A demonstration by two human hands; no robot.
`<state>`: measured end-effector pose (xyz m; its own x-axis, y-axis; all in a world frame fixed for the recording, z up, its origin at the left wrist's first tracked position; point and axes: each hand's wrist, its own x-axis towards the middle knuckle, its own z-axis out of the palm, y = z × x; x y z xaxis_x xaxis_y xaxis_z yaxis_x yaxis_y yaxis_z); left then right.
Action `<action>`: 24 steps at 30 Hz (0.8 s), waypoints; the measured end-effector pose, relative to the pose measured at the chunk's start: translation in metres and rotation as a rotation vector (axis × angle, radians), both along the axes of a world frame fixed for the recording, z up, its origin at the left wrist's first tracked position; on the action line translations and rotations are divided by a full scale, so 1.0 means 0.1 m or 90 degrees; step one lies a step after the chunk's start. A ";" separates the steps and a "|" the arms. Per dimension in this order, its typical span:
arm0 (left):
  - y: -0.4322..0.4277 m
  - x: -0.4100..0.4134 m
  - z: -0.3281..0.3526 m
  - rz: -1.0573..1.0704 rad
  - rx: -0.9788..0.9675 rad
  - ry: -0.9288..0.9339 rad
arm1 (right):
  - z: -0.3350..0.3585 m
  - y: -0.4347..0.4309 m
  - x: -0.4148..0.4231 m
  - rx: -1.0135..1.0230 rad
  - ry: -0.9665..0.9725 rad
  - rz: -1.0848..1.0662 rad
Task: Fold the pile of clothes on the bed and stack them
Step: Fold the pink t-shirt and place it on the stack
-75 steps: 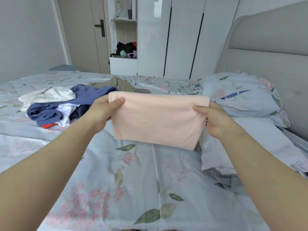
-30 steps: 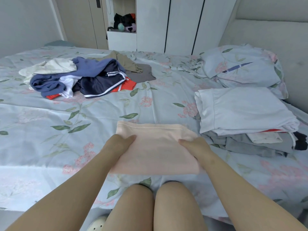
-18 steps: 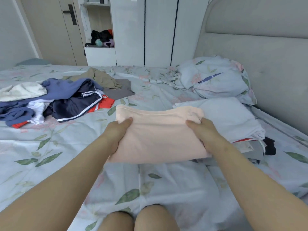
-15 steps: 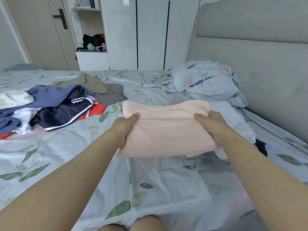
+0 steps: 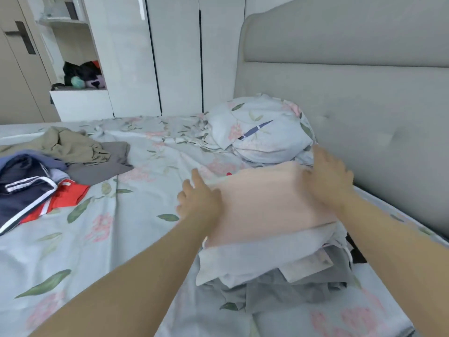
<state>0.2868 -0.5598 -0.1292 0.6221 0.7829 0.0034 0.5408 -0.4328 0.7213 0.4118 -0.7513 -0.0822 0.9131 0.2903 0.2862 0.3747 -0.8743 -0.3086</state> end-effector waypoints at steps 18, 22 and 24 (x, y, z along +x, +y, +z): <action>-0.24 0.51 -0.38 -0.255 0.293 0.199 | -0.82 0.16 0.54 0.053 0.235 0.135; -0.23 0.44 -0.41 -0.265 0.302 0.191 | -0.79 0.20 0.41 -0.013 0.186 0.077; -0.22 0.33 -0.39 -0.284 0.304 0.198 | -0.77 0.22 0.24 -0.077 0.140 0.032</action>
<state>0.3200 -0.5814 -0.1681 0.9098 0.4116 0.0529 0.3885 -0.8897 0.2400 0.4363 -0.7288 -0.1587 0.9332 0.3569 0.0430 0.3540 -0.8916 -0.2823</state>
